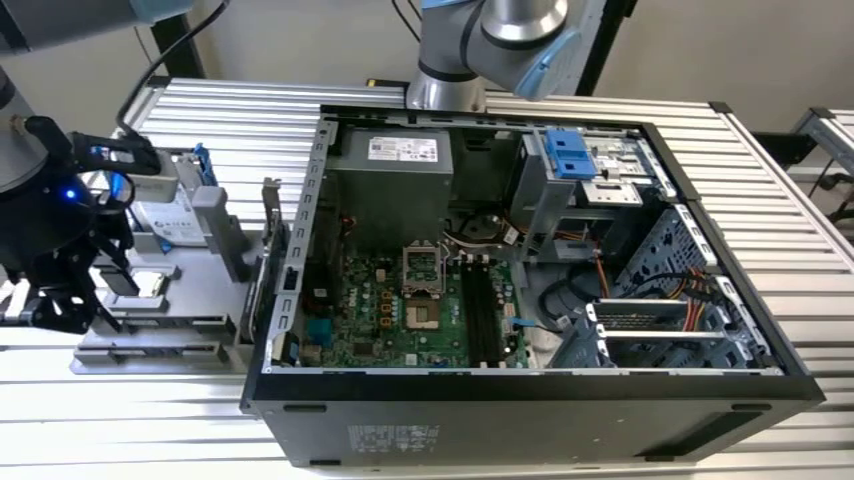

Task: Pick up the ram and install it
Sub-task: 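Pick up the ram and move it above insertion slot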

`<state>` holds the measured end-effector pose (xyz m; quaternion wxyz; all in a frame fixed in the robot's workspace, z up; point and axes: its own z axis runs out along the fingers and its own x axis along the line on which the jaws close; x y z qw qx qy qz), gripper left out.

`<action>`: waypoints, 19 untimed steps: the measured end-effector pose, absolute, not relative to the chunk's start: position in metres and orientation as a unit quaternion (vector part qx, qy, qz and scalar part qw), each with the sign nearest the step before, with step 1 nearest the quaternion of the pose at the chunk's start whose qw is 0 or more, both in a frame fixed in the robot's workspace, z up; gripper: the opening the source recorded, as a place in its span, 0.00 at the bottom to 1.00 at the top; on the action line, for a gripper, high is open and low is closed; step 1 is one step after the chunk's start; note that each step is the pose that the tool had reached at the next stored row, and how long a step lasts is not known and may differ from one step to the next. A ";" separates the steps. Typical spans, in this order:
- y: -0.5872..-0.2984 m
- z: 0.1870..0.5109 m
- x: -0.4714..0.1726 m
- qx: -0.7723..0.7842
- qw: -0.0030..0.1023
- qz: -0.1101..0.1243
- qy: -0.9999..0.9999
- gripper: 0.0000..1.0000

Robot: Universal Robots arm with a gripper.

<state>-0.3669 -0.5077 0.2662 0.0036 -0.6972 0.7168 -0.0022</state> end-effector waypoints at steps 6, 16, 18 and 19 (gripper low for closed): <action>-0.508 0.260 -0.367 -0.697 0.004 -0.002 0.717 1.00; -0.508 0.249 -0.367 -0.697 0.003 -0.002 0.717 1.00; -0.508 0.248 -0.367 -0.697 0.003 -0.002 0.717 1.00; -0.508 0.247 -0.367 -0.697 0.004 -0.002 0.717 1.00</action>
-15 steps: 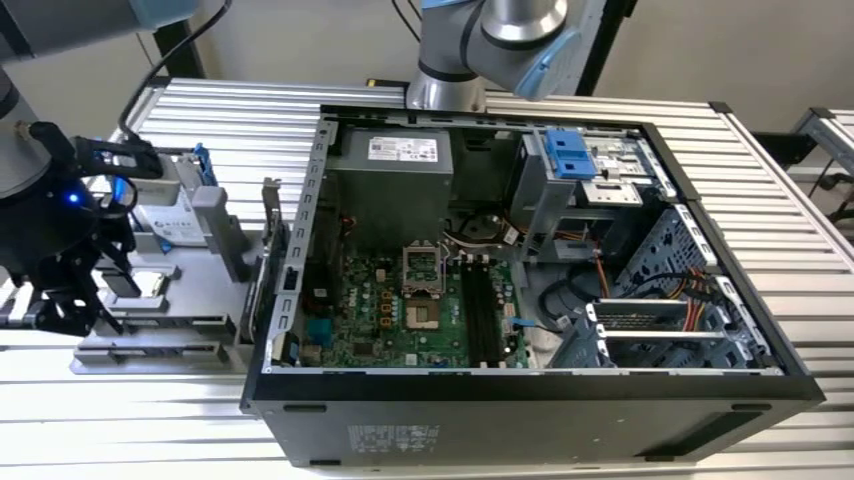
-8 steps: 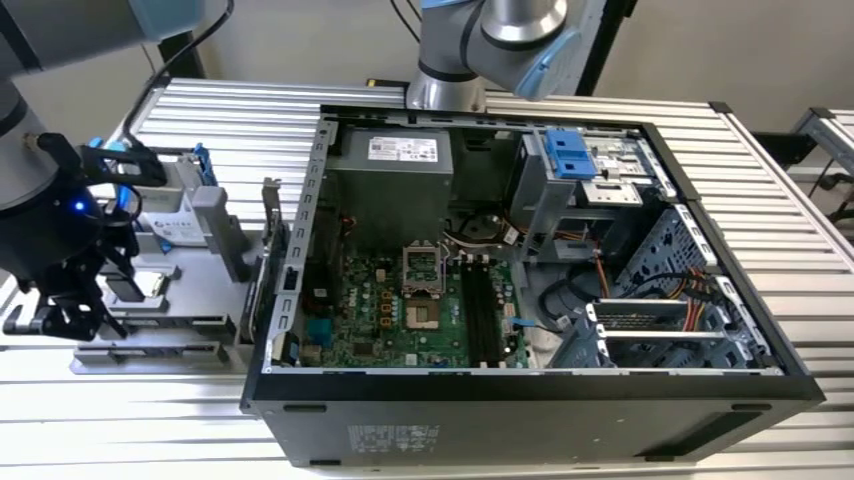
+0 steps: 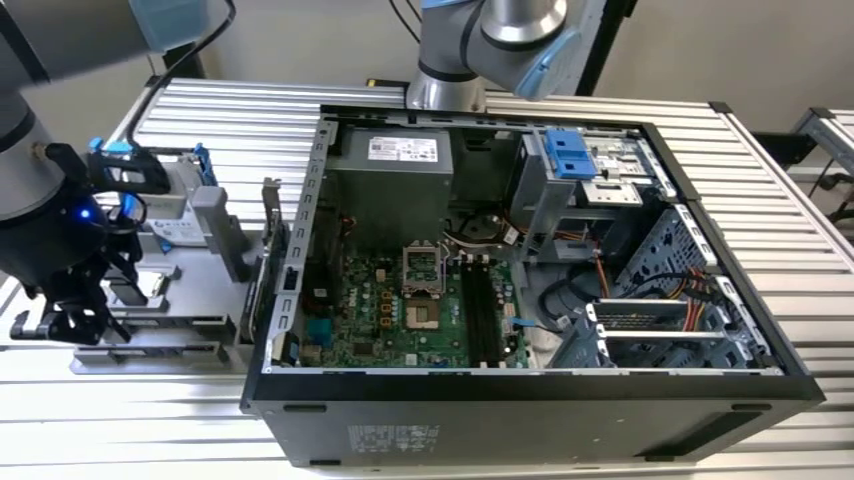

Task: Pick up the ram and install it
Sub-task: 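Pick up the ram and move it above insertion slot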

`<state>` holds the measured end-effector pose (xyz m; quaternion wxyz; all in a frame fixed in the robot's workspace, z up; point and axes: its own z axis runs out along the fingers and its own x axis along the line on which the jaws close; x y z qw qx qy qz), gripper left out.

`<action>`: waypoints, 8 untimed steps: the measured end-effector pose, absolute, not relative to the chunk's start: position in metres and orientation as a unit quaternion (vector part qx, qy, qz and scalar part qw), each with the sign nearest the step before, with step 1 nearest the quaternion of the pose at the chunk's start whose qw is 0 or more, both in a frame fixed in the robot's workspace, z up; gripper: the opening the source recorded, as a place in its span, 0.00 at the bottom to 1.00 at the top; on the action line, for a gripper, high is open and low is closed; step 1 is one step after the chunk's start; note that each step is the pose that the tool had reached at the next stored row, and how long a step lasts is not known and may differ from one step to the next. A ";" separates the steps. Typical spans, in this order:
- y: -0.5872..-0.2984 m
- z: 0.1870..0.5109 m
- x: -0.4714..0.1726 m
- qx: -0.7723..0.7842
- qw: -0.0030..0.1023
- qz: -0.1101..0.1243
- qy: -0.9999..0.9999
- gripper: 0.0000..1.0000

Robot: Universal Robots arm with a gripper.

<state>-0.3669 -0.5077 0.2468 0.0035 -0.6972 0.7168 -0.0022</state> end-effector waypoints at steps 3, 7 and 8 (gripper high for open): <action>-0.508 0.244 -0.367 -0.697 0.003 -0.002 0.717 1.00; -0.508 0.242 -0.367 -0.697 0.003 -0.002 0.717 1.00; -0.508 0.241 -0.367 -0.697 0.003 -0.002 0.717 1.00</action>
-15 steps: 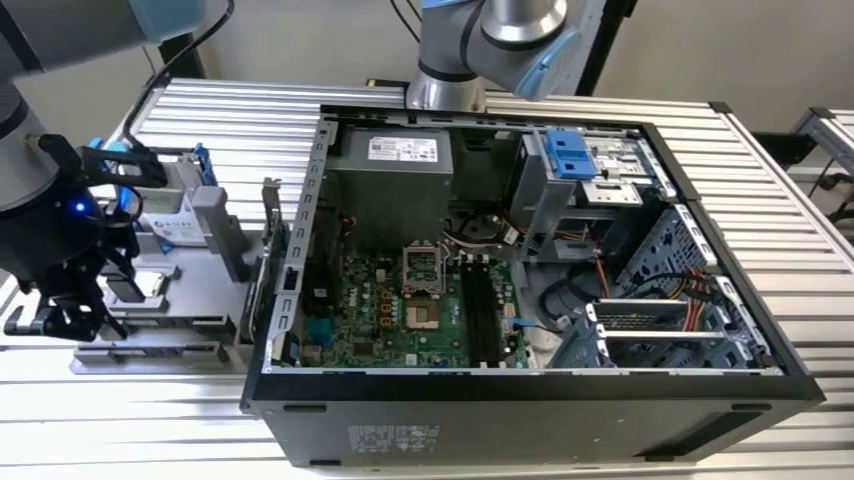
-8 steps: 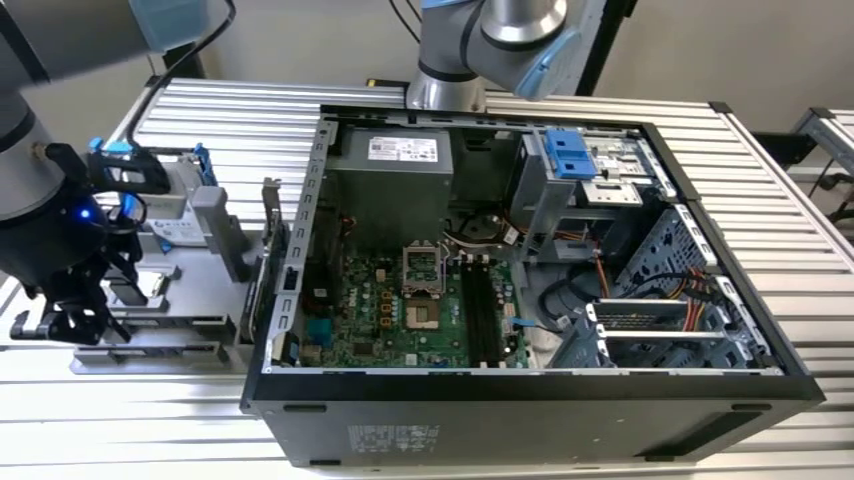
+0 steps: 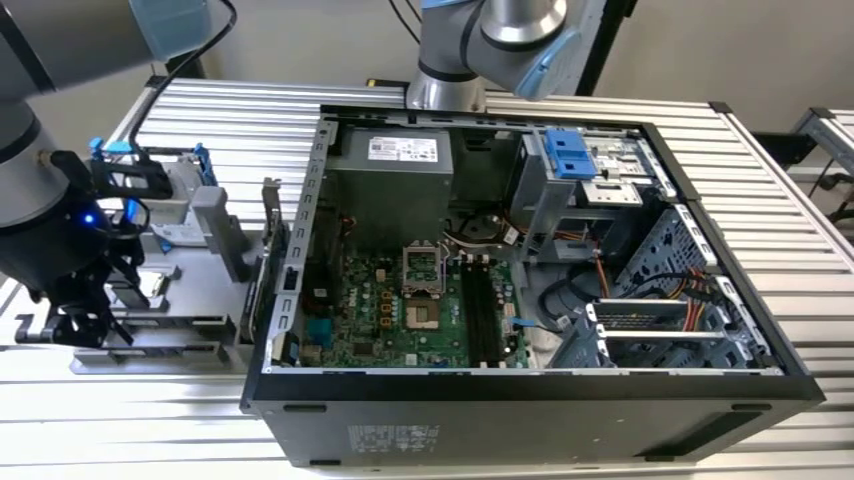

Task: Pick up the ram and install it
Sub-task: 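Pick up the ram and move it above insertion slot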

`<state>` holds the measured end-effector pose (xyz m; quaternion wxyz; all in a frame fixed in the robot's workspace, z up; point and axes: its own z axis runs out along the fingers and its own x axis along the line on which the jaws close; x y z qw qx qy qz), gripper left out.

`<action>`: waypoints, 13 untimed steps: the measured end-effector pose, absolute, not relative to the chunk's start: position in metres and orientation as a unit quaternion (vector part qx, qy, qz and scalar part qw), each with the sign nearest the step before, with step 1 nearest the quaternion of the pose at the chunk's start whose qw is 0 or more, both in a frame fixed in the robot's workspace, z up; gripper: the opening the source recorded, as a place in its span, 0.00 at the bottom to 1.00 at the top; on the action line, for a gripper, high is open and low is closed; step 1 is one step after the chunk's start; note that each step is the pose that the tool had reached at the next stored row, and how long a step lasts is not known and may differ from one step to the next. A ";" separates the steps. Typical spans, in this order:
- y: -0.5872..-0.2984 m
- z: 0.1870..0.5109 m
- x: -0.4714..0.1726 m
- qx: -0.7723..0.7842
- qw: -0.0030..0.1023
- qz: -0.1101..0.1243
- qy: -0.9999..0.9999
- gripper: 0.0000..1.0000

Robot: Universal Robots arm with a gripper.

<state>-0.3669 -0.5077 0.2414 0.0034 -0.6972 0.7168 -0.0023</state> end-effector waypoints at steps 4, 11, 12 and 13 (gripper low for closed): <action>-0.508 0.241 -0.367 -0.697 0.003 -0.002 0.717 1.00; -0.508 0.239 -0.367 -0.697 0.003 -0.002 0.717 1.00; -0.508 0.238 -0.367 -0.697 0.003 -0.002 0.717 1.00; -0.508 0.238 -0.367 -0.697 0.003 -0.002 0.717 1.00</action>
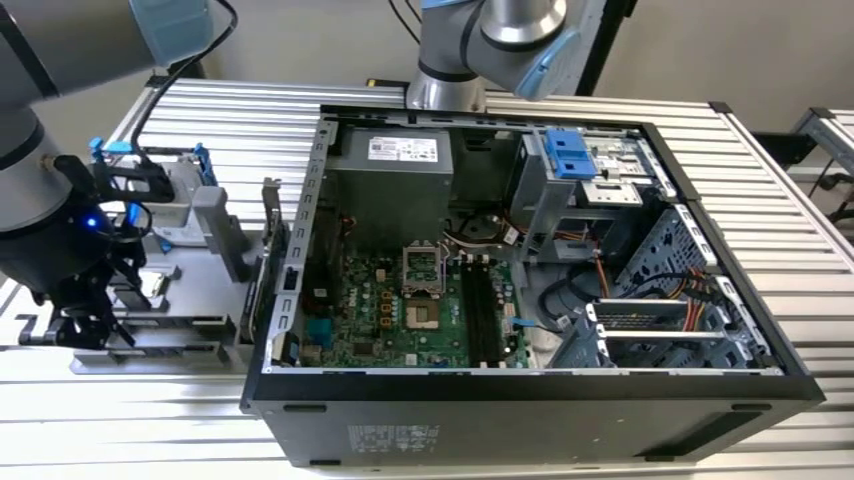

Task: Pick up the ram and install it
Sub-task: 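Pick up the ram and move it above insertion slot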

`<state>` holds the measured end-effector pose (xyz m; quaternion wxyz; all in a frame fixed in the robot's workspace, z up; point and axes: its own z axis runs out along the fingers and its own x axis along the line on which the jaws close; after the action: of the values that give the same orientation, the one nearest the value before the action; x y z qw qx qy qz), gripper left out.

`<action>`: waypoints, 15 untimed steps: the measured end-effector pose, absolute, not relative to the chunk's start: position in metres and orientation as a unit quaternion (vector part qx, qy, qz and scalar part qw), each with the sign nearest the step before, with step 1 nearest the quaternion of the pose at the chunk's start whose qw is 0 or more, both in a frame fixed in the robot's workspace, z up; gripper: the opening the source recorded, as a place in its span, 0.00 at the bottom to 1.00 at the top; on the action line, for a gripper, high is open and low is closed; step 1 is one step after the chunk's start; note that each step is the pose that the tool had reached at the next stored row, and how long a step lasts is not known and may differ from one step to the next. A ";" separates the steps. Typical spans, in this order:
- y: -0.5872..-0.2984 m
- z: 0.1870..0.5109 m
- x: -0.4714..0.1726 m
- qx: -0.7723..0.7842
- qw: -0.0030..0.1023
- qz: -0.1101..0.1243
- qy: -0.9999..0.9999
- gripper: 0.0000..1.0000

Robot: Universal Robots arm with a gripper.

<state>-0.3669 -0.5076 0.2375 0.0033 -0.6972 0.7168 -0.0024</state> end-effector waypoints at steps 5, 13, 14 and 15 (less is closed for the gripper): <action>-0.507 0.234 -0.367 -0.697 0.003 -0.003 0.717 1.00; -0.507 0.230 -0.367 -0.697 0.003 -0.003 0.717 1.00; -0.507 0.230 -0.367 -0.697 0.003 -0.003 0.717 1.00; -0.507 0.229 -0.367 -0.697 0.003 -0.003 0.717 1.00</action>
<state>-0.3669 -0.5071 0.2294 0.0027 -0.6972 0.7168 -0.0029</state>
